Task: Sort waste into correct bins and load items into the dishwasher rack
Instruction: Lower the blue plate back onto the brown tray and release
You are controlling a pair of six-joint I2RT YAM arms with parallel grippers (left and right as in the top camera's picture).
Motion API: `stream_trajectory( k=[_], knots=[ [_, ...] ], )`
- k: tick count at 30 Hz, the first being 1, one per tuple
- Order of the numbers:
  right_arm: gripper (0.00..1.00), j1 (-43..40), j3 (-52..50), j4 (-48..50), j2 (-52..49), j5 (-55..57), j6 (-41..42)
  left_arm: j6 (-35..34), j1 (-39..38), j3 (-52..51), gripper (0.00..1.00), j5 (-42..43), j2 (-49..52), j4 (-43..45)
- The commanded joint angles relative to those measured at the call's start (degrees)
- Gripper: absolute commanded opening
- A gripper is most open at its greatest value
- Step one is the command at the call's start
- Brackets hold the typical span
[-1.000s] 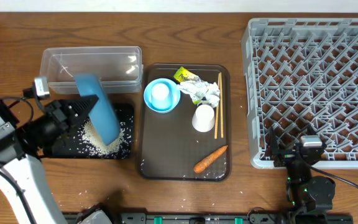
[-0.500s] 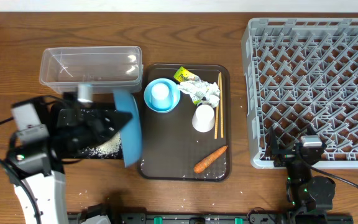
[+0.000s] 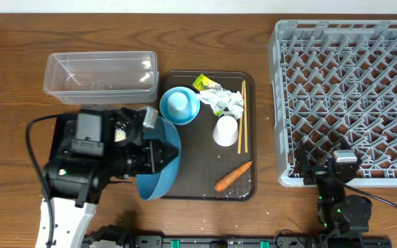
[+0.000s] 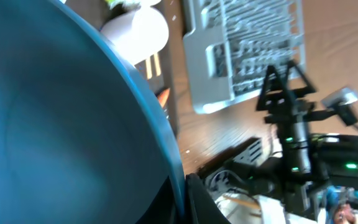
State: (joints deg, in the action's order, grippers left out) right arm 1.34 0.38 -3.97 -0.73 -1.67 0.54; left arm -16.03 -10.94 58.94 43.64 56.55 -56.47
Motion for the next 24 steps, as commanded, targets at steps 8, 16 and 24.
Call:
stream_trajectory(
  k=[8,16,24],
  knots=[
    [0.99,-0.31,-0.07,-0.2,0.07,0.15,-0.83,-10.84,-15.52,0.9,0.06,-14.29,4.5,6.36],
    [0.99,-0.31,-0.07,-0.2,0.07,0.15,-0.83,-18.21,-23.91,0.9,0.06,-23.85,10.67,6.75],
    [0.99,-0.31,-0.07,-0.2,0.07,0.15,-0.83,-18.21,-30.05,0.9,0.06,-24.24,18.16,13.77]
  ],
)
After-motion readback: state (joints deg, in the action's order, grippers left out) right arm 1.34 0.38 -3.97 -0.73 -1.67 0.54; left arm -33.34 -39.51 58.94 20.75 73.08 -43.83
